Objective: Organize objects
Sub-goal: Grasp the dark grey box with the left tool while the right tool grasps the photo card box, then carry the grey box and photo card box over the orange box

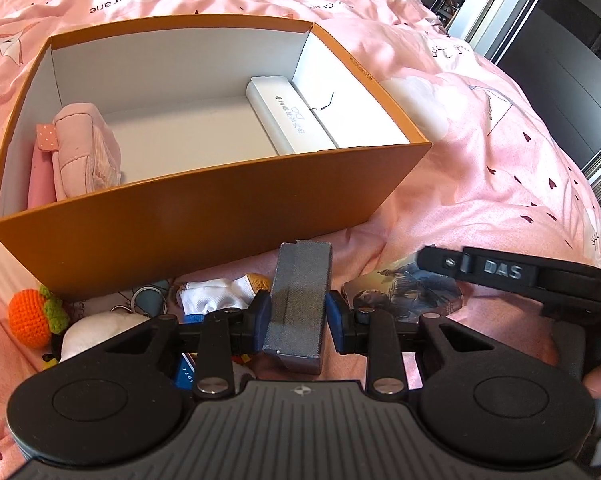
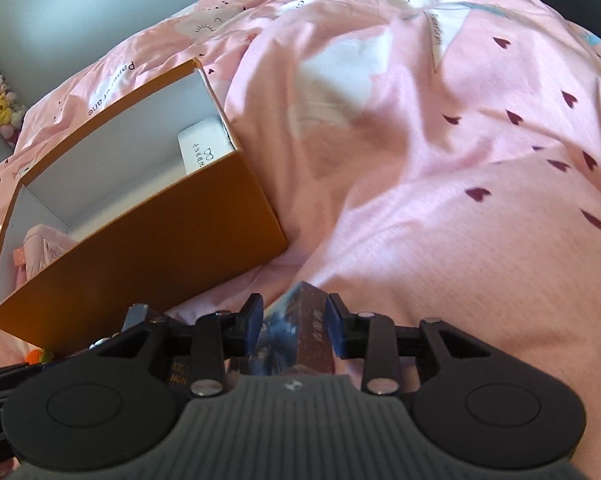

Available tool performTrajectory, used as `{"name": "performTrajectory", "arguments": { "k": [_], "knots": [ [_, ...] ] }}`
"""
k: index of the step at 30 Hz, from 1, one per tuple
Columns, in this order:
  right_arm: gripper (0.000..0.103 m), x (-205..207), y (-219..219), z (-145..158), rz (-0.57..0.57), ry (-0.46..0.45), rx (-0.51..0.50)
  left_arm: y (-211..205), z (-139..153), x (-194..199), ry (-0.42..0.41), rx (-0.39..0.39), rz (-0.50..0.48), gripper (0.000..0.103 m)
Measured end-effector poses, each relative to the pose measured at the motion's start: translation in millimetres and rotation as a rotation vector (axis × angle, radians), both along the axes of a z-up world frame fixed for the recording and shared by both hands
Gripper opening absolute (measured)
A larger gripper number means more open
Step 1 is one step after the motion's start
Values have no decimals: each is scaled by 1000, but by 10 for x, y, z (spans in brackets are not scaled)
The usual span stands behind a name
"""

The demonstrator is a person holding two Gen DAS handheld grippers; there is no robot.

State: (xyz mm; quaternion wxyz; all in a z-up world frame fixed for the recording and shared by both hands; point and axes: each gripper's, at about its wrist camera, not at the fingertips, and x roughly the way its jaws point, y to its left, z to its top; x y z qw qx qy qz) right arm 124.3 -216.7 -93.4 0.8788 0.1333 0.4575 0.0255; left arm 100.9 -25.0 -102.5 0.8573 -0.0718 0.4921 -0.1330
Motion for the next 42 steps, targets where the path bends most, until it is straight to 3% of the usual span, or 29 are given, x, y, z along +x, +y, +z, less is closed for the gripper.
{"name": "performTrajectory", "arguments": {
  "k": [3,13,17,19,24,34,38,42],
  "knots": [
    [49,-135,-16,147,-12,7,21,1,-6,7,8,2,2,36],
    [51,-184,29,2,-4,156,76,19,-5,24,18,-2,14,36],
    [50,-131,137,-154,0,161,36,12,3,28,19,0,20,36],
    [49,-95,182,-217,4,149,28,19,3,26,19,-3,23,37],
    [35,-78,260,-247,46,77,43,58,-33,56,49,-36,45,41],
    [33,115,218,-244,10,40,48,90,-118,147,103,-77,70,43],
    [25,63,198,-145,34,-1,71,98,-126,141,111,-103,56,42],
    [24,-42,236,89,99,-100,6,111,-124,112,107,-111,61,42]
  ]
}}
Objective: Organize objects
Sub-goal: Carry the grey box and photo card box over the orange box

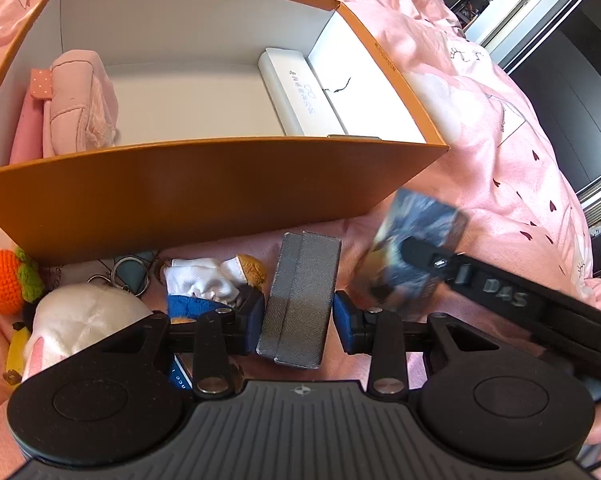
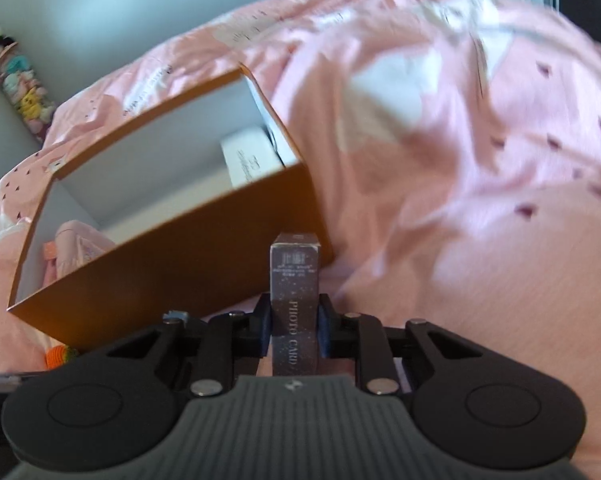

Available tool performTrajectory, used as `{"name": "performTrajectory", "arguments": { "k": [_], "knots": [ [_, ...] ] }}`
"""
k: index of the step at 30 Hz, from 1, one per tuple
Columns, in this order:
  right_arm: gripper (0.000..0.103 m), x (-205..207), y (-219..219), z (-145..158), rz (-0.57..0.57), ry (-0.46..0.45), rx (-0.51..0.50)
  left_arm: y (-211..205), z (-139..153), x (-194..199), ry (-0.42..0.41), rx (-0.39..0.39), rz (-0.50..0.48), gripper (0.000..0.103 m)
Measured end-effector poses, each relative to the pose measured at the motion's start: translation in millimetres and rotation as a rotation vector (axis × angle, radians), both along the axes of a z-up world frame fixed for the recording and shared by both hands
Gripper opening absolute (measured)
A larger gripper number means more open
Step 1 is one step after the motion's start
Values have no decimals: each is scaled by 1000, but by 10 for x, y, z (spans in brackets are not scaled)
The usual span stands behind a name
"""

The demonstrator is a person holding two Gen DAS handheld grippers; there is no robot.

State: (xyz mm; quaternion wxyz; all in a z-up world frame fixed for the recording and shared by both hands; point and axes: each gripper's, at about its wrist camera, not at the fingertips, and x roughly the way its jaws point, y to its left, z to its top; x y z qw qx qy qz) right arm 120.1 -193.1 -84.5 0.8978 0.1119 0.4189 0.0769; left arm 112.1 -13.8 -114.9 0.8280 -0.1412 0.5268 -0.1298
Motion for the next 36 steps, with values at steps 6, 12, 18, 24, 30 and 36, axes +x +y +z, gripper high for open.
{"name": "performTrajectory", "arguments": {
  "k": [6,12,18,24,30,36],
  "knots": [
    [24,-75,-71,313,34,-67,6,17,186,-133,-57,-16,23,41],
    [24,-237,-2,728,88,-211,-27,126,630,-264,-200,-87,48,40],
    [24,-115,193,1074,162,-318,-14,364,1053,-210,-331,-156,124,40],
    [24,184,452,1124,217,-313,57,500,1181,77,-398,-70,247,40],
    [24,582,687,923,252,-206,129,607,941,403,-326,-33,286,40],
    [24,898,836,542,259,-41,163,780,629,521,-207,-23,306,40]
  ]
}}
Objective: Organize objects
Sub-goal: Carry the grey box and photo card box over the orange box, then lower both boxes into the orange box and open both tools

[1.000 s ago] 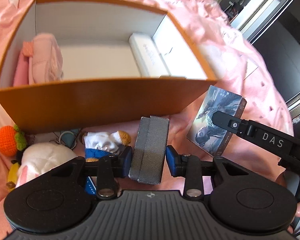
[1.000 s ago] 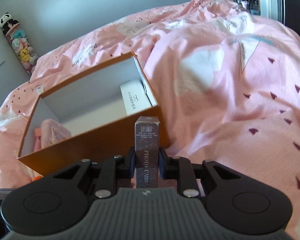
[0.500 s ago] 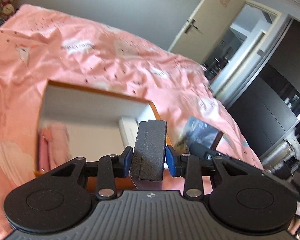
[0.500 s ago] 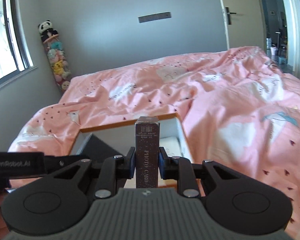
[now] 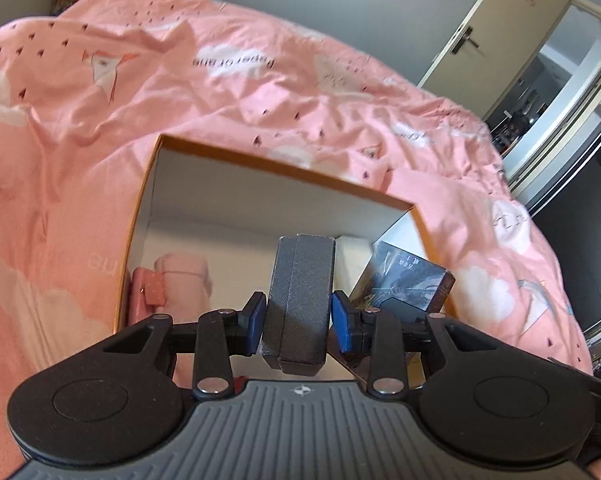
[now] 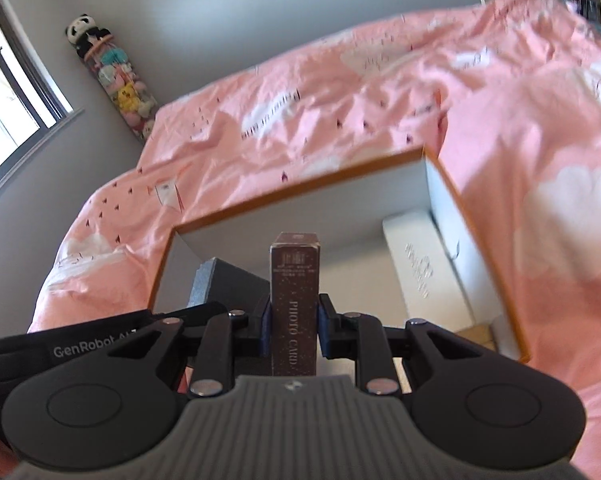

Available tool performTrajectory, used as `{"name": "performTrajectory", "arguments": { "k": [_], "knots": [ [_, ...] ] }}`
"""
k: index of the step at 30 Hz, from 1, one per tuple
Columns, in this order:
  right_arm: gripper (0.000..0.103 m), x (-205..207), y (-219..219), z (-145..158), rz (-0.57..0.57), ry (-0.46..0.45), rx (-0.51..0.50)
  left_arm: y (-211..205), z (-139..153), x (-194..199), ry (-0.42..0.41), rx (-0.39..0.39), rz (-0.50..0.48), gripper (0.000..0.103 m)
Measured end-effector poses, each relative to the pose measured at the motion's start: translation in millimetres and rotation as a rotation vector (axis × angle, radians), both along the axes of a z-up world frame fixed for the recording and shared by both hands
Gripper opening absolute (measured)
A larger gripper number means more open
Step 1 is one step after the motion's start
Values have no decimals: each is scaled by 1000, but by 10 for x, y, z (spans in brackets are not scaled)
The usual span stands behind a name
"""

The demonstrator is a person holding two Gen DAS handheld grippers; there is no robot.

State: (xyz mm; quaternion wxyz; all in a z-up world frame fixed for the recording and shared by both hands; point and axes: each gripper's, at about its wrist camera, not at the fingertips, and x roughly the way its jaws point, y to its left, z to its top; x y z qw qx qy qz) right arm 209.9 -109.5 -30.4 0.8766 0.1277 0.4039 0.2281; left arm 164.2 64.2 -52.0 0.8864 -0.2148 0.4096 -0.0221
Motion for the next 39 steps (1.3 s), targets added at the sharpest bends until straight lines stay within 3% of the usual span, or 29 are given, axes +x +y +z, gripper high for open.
{"name": "performTrajectory", "arguments": {
  "k": [10,19,30,36,39],
  "knots": [
    [24,180,150,-383,29,161,12,169,-249,108,144,0,13,40],
    [24,453,329,-482,152,281,-118,26,-276,176,205,82,11,39],
    [25,582,395,-714,155,375,-130,170,-345,186,231,-45,-7,40],
    [28,586,366,-713,156,385,-102,196,-359,168,219,-65,-26,40],
    [28,567,328,-688,155,382,-80,174,-374,167,226,-46,-45,33]
  ]
}}
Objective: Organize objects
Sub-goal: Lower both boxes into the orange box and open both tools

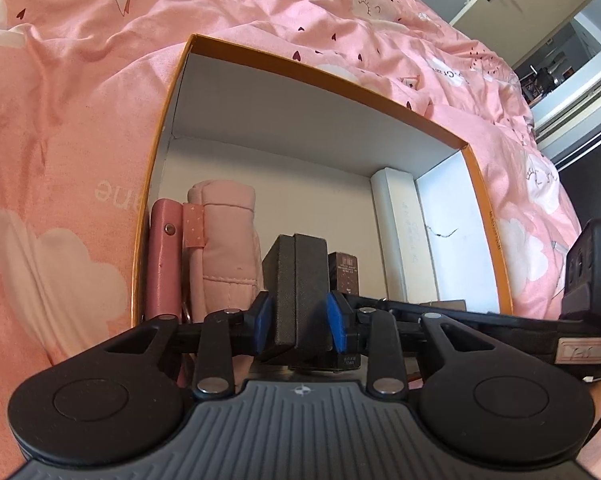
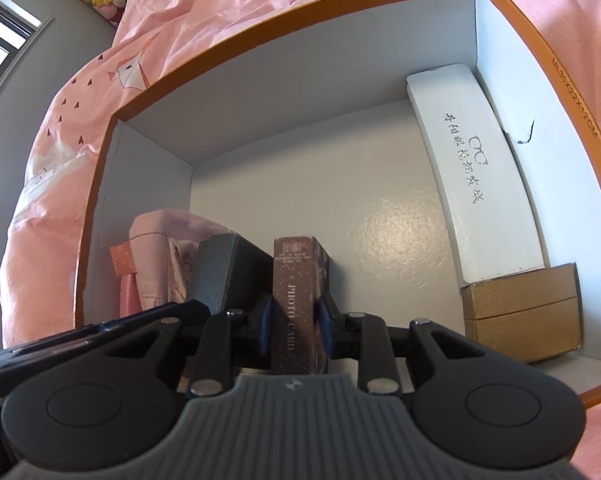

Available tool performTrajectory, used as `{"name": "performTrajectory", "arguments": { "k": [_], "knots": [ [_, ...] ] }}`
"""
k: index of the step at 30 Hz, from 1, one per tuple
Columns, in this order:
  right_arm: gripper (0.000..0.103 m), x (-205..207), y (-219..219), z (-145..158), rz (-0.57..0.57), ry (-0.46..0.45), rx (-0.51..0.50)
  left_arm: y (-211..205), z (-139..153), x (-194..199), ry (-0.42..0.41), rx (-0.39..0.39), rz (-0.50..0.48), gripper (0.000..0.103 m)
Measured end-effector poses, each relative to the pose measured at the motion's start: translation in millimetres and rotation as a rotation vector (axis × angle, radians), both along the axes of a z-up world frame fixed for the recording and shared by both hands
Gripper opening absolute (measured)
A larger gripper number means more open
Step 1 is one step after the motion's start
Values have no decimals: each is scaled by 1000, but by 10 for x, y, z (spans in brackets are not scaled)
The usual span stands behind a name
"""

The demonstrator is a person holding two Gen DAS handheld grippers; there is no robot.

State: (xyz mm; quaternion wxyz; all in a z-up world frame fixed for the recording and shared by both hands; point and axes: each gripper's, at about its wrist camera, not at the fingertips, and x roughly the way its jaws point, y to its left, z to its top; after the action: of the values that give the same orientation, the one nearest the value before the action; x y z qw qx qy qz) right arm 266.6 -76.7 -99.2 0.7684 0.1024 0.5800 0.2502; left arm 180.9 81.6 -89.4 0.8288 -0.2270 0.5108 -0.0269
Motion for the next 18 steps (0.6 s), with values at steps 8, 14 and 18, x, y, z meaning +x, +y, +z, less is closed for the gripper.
{"name": "performTrajectory", "arguments": {
  "k": [8,14,18],
  "knots": [
    [28,-18,-52,-19,-16,21,38,-98,0,-68,-3,20,-47,25],
    [27,61,-44,-122,-20,75,98,-20,-13,-121,6,10,-7,25],
    [22,74,-7,-119,5,88,132,8,1,-166,4,20,3,24]
  ]
}}
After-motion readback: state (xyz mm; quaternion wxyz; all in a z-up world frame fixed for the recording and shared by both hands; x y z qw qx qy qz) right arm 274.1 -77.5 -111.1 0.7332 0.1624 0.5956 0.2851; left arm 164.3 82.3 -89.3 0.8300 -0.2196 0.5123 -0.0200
